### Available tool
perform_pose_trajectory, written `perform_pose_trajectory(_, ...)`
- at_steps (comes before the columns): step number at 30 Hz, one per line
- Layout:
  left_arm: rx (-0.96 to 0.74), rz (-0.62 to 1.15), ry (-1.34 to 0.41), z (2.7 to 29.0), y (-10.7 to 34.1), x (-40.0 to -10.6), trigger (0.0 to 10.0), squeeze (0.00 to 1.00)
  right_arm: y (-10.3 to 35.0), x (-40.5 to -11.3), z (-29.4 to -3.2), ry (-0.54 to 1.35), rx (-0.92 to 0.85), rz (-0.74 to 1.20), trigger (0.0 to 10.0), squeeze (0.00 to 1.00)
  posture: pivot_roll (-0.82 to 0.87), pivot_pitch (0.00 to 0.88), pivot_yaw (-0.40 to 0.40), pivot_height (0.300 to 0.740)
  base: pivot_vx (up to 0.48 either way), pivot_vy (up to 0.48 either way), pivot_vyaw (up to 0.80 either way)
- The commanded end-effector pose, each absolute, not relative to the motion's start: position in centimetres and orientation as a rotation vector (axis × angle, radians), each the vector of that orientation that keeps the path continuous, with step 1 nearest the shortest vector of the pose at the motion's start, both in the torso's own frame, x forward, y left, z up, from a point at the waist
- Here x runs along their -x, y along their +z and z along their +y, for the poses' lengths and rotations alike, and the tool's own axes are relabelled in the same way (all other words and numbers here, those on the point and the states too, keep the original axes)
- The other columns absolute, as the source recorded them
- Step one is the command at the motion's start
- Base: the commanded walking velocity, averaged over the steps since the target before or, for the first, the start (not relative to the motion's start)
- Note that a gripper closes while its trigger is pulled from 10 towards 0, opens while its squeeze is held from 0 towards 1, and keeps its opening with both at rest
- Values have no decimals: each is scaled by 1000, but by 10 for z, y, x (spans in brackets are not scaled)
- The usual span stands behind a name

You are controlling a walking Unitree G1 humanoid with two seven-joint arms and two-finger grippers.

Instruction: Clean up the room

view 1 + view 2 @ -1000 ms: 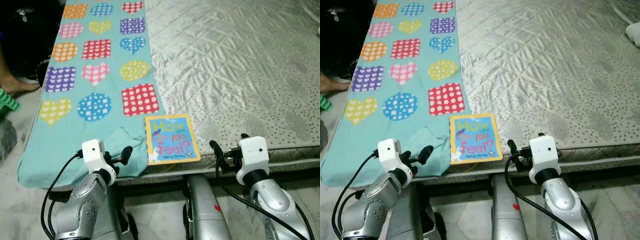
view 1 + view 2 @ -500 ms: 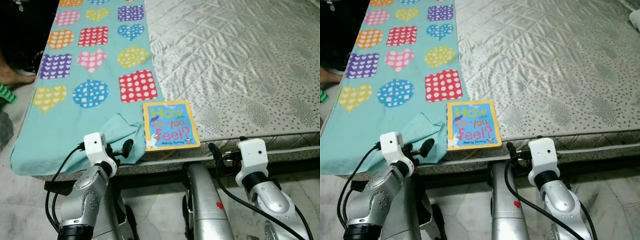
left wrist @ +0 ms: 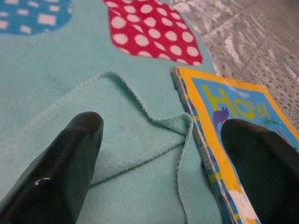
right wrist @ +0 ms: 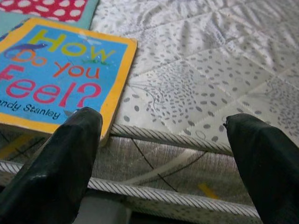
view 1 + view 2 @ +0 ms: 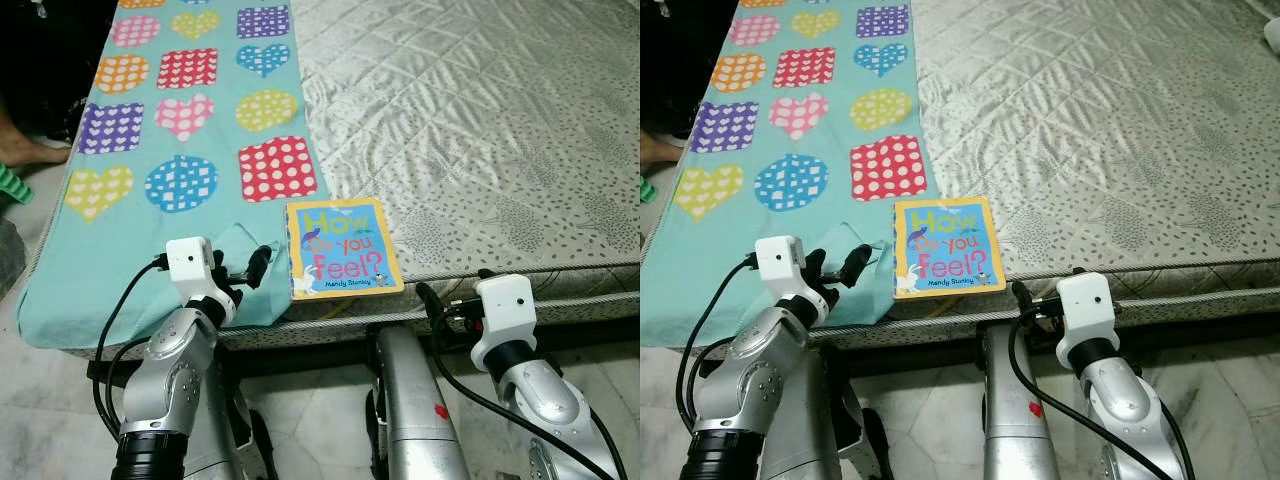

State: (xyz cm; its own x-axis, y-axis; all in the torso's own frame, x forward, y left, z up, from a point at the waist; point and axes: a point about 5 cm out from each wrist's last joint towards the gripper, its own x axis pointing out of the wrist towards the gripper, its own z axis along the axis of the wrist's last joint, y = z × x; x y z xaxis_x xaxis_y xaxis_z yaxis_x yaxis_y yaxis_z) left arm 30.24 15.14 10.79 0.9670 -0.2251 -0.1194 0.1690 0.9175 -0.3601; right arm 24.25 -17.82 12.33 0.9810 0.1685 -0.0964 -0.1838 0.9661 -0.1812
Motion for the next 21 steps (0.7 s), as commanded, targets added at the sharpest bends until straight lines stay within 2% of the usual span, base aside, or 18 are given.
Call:
perform_pose_trajectory(1,388,249,-203,151,92,-301,10000,0,124,-242,-176,183,184,74,10000,0,-240,238,38,500,0,0,0)
perform_pose_trajectory(5,446,255,-257,142,91,-311,10000,0,127,-243,-172,188,179,64,10000,0,-252,239,35,500,0,0,0)
perform_pose_trajectory(9,511,236,-363,119,101,-327,10000,0,128,-240,-175,179,181,61,10000,0,-271,244,39,500,0,0,0)
perform_pose_trajectory(14,545,215,-472,100,113,-328,10000,0,127,-237,-178,164,185,65,10000,0,-279,247,48,500,0,0,0)
perform_pose_trajectory(21,576,263,-481,100,100,-320,10000,0,126,-239,-176,166,181,66,10000,0,-269,247,47,500,0,0,0)
